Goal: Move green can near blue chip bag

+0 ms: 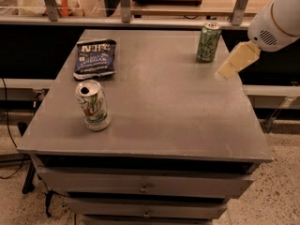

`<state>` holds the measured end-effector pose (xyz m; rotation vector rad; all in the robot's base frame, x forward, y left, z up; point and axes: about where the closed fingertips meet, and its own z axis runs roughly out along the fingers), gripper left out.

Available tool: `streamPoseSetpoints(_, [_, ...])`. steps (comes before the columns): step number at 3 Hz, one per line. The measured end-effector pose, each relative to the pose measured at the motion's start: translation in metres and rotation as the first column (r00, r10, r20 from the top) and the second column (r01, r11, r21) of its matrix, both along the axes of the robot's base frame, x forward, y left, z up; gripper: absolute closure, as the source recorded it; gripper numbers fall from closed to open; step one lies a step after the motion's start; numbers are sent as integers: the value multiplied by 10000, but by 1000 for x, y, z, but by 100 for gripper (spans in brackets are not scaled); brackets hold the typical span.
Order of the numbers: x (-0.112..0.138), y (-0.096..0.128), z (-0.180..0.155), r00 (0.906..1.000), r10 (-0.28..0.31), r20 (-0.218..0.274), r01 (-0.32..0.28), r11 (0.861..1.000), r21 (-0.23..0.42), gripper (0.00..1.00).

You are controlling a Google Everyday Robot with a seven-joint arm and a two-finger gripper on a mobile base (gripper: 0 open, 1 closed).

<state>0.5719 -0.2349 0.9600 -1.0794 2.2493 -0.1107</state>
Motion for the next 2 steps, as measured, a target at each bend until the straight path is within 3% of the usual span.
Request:
streamPoseSetpoints(1, [0, 0, 0, 10000, 1, 0, -1, 10000, 0, 0])
streamPoseSetpoints(2, [22, 3, -8, 9991, -406, 91, 402, 9985, 366, 0])
